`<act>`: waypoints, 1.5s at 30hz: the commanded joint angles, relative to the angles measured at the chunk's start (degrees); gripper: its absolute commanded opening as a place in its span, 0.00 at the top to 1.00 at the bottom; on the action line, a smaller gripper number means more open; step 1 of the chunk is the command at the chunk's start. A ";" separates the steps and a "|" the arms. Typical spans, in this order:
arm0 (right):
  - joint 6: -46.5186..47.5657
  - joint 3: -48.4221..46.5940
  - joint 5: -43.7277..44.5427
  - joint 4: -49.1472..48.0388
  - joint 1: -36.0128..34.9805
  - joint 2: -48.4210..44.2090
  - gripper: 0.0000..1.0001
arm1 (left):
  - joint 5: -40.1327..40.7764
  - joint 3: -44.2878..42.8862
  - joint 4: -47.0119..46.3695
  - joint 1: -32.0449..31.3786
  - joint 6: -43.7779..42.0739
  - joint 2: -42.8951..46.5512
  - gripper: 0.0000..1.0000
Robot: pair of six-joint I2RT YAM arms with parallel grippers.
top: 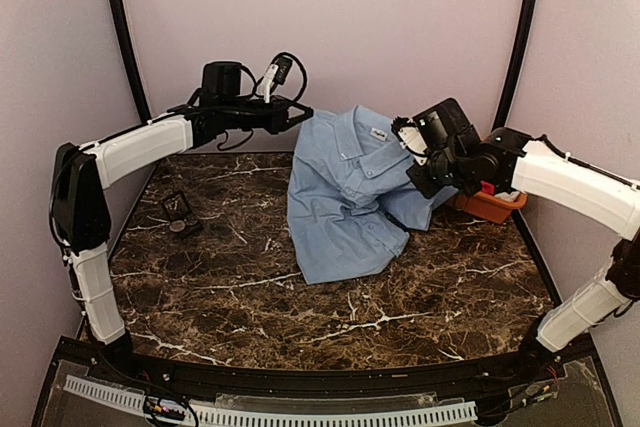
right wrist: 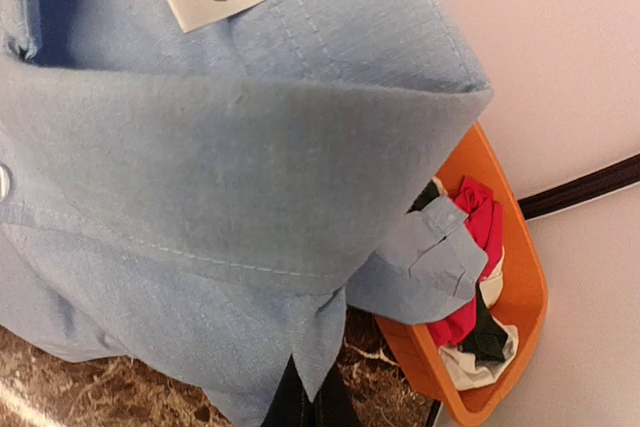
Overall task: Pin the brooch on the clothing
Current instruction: Pick up the crumped clothing from the center of the board, then flatten out the crumpled clothing at the center of the board.
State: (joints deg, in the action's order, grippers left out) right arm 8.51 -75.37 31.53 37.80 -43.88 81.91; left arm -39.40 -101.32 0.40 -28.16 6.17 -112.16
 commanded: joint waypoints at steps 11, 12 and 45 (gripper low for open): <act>7.31 -10.47 5.49 -31.11 -1.25 -2.16 1.00 | 25.92 18.38 -18.80 -3.10 -5.22 28.71 0.99; 7.71 -10.00 4.72 -33.19 -1.74 -3.56 1.00 | 27.11 18.89 -19.05 -3.37 -5.67 30.63 0.99; 75.34 -10.89 16.74 -96.94 -41.58 -5.50 1.00 | 58.38 29.91 -52.64 -38.80 -59.90 44.98 0.99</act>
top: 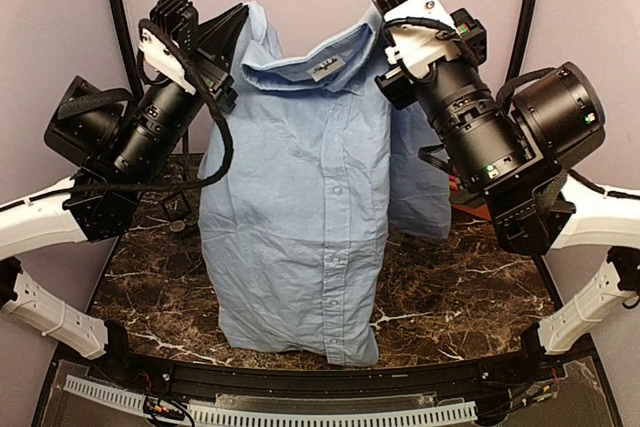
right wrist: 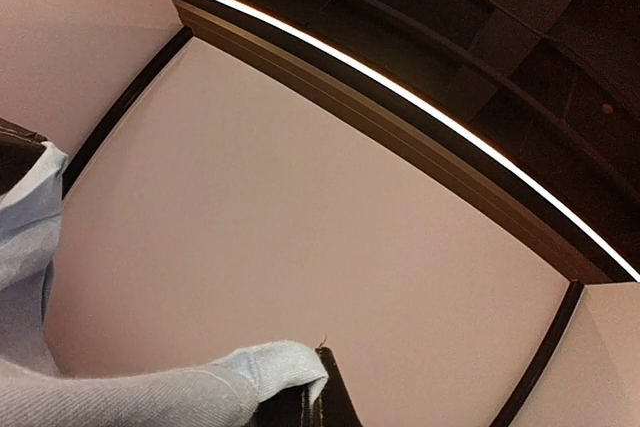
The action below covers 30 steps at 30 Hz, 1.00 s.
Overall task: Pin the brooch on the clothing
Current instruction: Flatten out the crumpled clothing at the center of the board.
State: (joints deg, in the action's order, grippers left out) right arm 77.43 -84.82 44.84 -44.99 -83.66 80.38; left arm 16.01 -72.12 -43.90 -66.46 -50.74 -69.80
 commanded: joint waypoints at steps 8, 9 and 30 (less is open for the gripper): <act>4.76 -1.15 4.87 -10.68 -5.55 -5.40 1.00 | 2.18 1.15 -5.08 -1.15 1.36 6.50 0.99; 7.35 -1.08 5.31 -13.44 -5.55 -4.36 1.00 | 3.02 1.38 -5.66 -1.19 0.65 6.20 0.99; -52.50 9.05 1.02 47.16 38.08 -3.92 1.00 | 33.36 15.74 -32.88 13.43 -10.39 -13.02 0.99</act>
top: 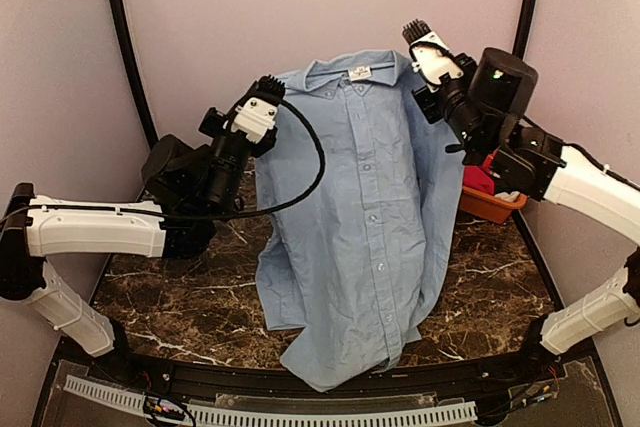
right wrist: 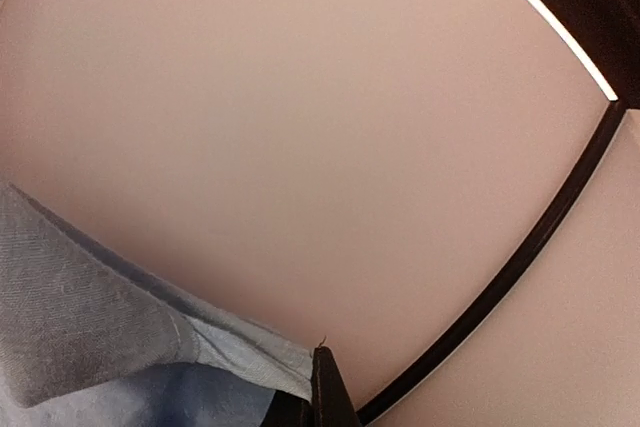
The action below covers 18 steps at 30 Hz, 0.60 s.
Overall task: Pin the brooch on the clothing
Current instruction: Flatten out the crumpled clothing at the center of the board.
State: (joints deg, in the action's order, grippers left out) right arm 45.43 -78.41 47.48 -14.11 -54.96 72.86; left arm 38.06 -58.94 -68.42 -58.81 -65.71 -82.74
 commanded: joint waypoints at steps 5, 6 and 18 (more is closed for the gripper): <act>-28.76 1.79 -9.22 19.73 16.24 13.02 1.00 | 12.34 1.75 -10.56 10.09 3.55 -9.58 0.99; -29.69 0.98 -10.62 20.00 17.07 14.75 1.00 | 12.49 1.34 -11.05 11.34 3.30 -11.14 0.99; -35.21 -10.11 -22.73 25.65 23.91 36.88 1.00 | 12.33 -2.36 1.83 21.30 18.87 -31.03 0.99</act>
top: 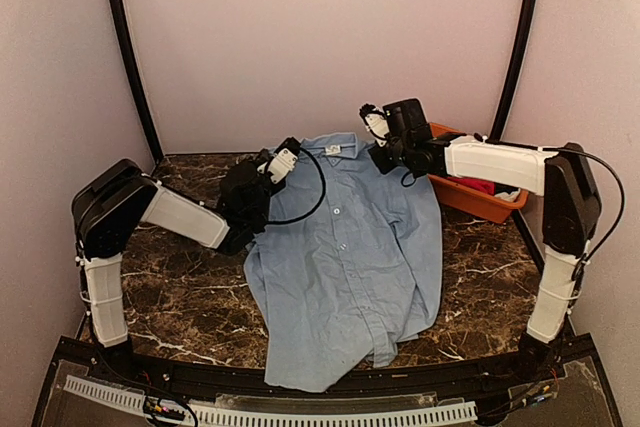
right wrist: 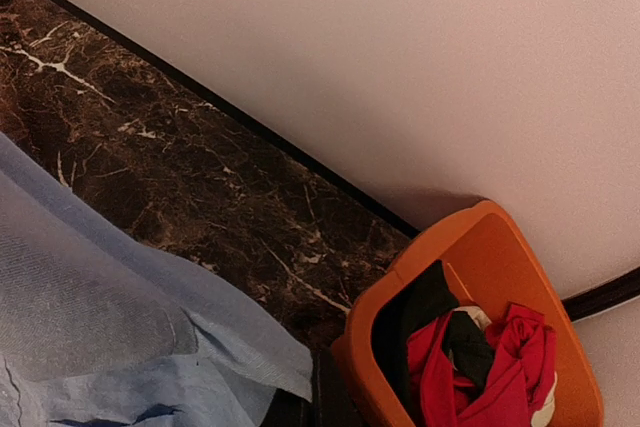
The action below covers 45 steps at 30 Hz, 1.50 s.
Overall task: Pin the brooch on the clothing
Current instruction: Flatten out the crumpled clothing at the center of the board, then smooth out the flattened clothing at the center of the board.
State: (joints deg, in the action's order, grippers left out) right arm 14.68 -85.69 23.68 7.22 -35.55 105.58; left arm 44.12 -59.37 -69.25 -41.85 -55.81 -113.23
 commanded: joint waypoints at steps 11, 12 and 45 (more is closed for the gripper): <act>-6.34 -19.02 1.35 11.18 5.87 17.31 0.58 | 4.97 -16.80 17.56 8.12 14.99 -11.03 0.88; -6.70 -19.67 1.87 11.82 5.85 17.56 0.50 | 5.64 -18.03 18.27 8.28 15.61 -11.42 0.76; -11.94 11.03 -15.67 18.35 -3.99 -9.81 0.43 | -11.98 -10.42 69.61 -0.95 50.73 12.62 0.19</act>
State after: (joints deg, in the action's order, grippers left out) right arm 4.80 -76.40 5.43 27.24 -40.18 93.10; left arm 34.63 -69.23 -5.52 -43.09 -7.29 -96.82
